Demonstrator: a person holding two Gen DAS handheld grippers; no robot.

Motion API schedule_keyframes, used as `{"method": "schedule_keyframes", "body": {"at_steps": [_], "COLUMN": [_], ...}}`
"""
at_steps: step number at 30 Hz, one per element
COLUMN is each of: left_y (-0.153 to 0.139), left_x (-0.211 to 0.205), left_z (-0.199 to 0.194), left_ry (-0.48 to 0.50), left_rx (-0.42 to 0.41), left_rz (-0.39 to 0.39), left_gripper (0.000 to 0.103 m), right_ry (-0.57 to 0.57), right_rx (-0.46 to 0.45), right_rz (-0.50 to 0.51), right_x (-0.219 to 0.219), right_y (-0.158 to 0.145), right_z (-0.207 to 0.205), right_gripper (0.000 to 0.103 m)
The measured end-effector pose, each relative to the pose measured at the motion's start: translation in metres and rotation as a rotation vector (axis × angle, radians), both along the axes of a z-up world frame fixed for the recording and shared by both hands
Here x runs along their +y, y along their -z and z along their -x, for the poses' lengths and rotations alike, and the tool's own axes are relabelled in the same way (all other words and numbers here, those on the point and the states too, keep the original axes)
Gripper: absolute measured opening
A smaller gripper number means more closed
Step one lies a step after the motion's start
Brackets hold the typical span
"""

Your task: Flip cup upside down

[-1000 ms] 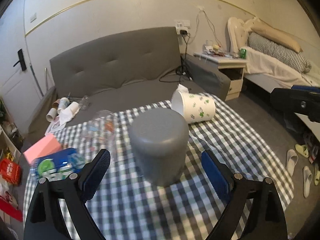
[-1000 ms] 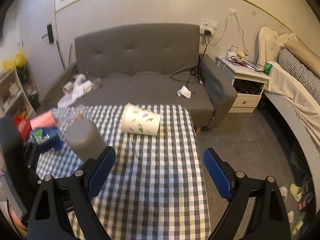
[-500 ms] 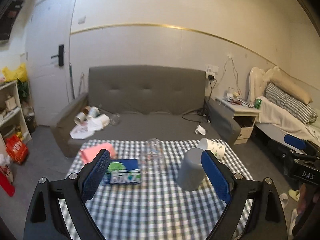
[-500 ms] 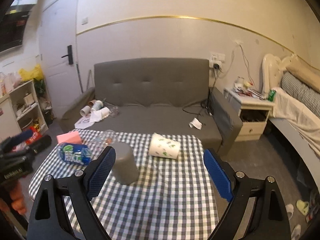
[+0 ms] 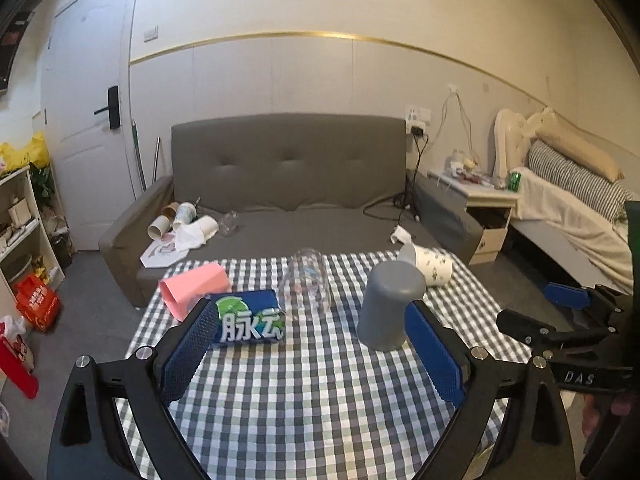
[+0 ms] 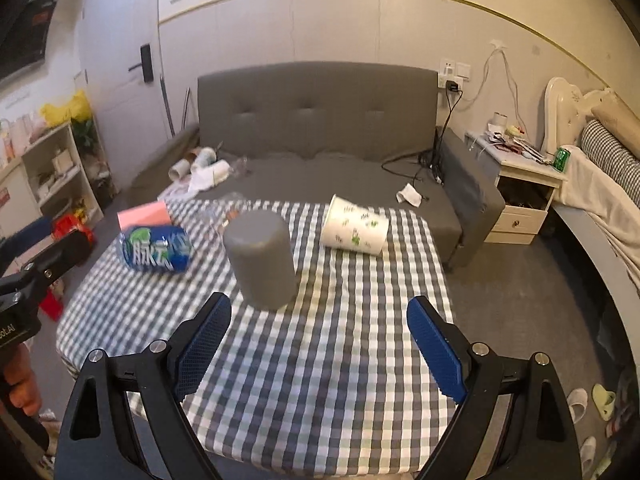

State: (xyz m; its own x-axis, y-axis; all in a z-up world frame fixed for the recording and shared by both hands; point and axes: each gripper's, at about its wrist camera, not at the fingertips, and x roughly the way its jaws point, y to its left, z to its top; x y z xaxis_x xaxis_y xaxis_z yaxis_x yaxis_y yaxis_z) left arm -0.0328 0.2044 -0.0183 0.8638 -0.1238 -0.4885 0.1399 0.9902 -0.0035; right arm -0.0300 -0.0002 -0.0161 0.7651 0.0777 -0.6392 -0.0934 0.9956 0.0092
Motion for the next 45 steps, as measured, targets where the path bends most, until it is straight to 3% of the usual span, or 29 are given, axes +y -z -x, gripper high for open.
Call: {"method": "schedule_keyframes", "body": {"at_steps": [7, 11, 14, 17, 45], "left_y": [0.009, 0.010, 0.011, 0.012, 0.013], "left_x": [0.004, 0.009, 0.011, 0.014, 0.012], "left_z": [-0.009, -0.011, -0.013, -0.015, -0.016], "left_ry": [-0.025, -0.045, -0.071, -0.061, -0.042], "left_rx": [0.024, 0.023, 0.022, 0.049, 0.068], "left_rz": [0.018, 0.025, 0.013, 0.044, 0.012], "left_gripper": [0.097, 0.103, 0.103, 0.103, 0.103], "right_ry": [-0.014, 0.004, 0.002, 0.007, 0.041], "right_rx": [0.013, 0.026, 0.048, 0.042, 0.006], "right_rz": [0.004, -0.016, -0.029, -0.027, -0.034], "right_x": [0.008, 0.007, 0.006, 0.006, -0.002], "right_y": [0.011, 0.015, 0.019, 0.019, 0.007], "right_z": [-0.001, -0.005, -0.007, -0.007, -0.005], "right_gripper": [0.090, 0.090, 0.101, 0.103, 0.103]}}
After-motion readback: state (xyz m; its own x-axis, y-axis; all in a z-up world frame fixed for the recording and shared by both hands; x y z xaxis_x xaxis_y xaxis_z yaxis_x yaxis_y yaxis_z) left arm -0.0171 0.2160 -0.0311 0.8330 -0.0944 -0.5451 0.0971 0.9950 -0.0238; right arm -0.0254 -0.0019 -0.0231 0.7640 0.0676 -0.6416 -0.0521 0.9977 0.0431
